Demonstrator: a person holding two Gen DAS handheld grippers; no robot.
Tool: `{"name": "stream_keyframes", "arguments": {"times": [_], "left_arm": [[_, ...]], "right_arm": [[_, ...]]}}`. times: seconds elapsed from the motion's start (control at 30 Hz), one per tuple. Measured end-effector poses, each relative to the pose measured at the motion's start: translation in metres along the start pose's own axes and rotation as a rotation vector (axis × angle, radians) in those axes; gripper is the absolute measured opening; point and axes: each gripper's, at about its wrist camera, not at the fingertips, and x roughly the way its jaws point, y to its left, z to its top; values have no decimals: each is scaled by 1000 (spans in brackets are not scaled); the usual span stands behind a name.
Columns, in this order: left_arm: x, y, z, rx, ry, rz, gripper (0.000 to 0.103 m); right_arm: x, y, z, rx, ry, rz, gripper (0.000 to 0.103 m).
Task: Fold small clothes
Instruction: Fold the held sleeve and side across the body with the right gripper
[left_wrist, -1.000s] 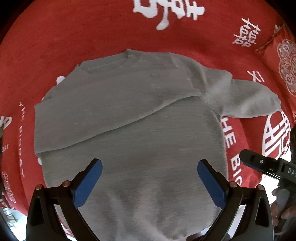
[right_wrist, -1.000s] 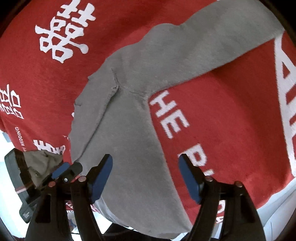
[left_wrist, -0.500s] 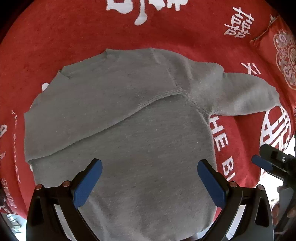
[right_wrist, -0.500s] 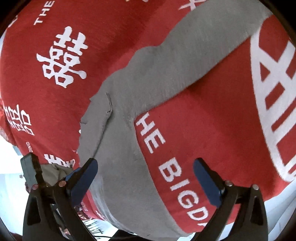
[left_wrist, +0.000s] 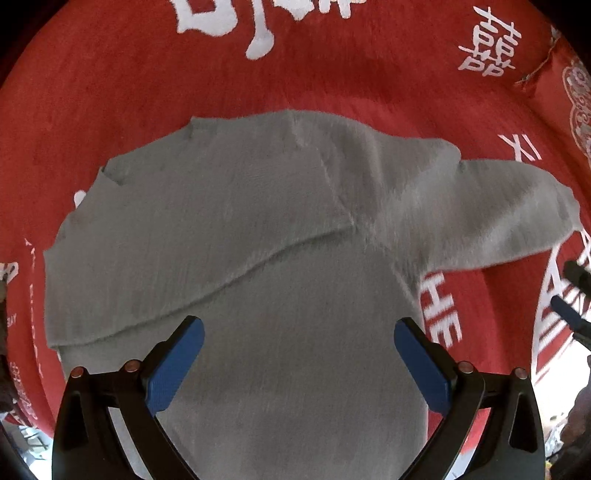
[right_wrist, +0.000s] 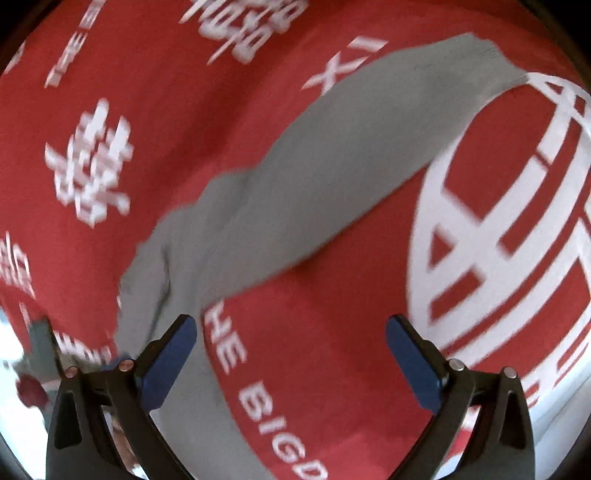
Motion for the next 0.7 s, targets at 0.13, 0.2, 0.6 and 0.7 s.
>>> {"name": "stream_keyframes", "arguments": {"times": [0.13,0.2,0.6,0.7], "left_arm": [[9,-6,14,-13,-16,13,103],[13,-9,19,-12,-26,26,103],[26,-27,32,-33,-46,46,103],[17,-31,36,-12,-91,63,103]], "right_arm": [[-2,-33,33,129,-83,3,78],[-3,-45,41,172,-110,20,74],[-3,-71,90,292,-229,204,60],[12,-73,96,346,-153,365,9]]}}
